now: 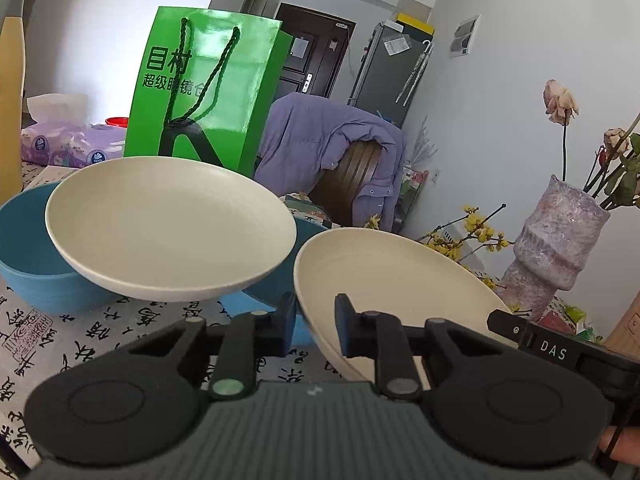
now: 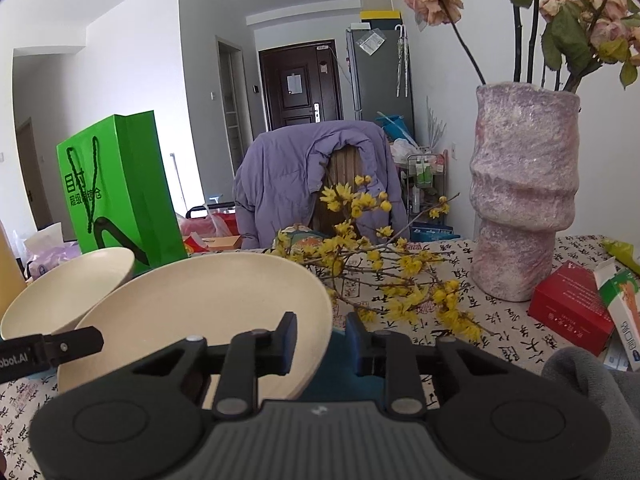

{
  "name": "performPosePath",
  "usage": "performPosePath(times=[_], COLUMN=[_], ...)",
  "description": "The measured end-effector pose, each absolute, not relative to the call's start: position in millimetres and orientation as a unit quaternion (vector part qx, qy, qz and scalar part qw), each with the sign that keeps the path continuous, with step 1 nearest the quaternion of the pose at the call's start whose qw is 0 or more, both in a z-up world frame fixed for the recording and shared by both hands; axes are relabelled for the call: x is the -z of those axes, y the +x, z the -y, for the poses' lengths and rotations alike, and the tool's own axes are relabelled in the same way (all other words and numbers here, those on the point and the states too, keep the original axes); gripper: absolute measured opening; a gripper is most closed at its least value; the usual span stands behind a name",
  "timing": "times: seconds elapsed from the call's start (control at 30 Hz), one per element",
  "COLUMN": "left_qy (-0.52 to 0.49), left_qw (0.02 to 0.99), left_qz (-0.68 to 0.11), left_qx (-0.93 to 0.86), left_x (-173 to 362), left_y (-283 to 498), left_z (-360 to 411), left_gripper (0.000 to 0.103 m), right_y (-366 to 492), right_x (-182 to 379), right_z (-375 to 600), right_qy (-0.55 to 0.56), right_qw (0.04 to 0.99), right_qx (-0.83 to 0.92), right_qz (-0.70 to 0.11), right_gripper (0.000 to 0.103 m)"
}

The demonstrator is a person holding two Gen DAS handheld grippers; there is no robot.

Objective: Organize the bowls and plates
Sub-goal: 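Close the left tool on the plate rim while the right tool grips it too, then lift the second plate with both tools and carry it over the first plate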

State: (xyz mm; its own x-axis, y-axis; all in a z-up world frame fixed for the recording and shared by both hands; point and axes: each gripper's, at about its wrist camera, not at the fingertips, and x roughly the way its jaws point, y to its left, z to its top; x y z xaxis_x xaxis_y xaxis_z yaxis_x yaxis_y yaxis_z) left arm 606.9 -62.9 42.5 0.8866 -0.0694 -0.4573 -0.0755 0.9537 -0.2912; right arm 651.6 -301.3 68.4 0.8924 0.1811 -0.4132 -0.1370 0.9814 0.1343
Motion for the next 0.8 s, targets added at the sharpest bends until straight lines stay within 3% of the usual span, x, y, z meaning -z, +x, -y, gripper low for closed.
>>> performPosePath(times=[0.1,0.8], left_qy=[-0.15,-0.126], left_qw=[0.96,0.968], left_qz=[-0.239,-0.217], left_qx=[-0.003,0.02], left_x=[-43.5,-82.6], left_y=[607.1,530.2], left_z=[63.1,86.0], left_gripper=[0.016,0.014], right_y=[654.6,575.7], right_x=[-67.1,-100.5], right_z=[300.7,316.0], right_qy=[0.048,0.045], right_qw=[0.973,0.983], right_qx=[-0.068,-0.039], right_qz=[-0.216,-0.175], right_gripper=[0.008,0.006])
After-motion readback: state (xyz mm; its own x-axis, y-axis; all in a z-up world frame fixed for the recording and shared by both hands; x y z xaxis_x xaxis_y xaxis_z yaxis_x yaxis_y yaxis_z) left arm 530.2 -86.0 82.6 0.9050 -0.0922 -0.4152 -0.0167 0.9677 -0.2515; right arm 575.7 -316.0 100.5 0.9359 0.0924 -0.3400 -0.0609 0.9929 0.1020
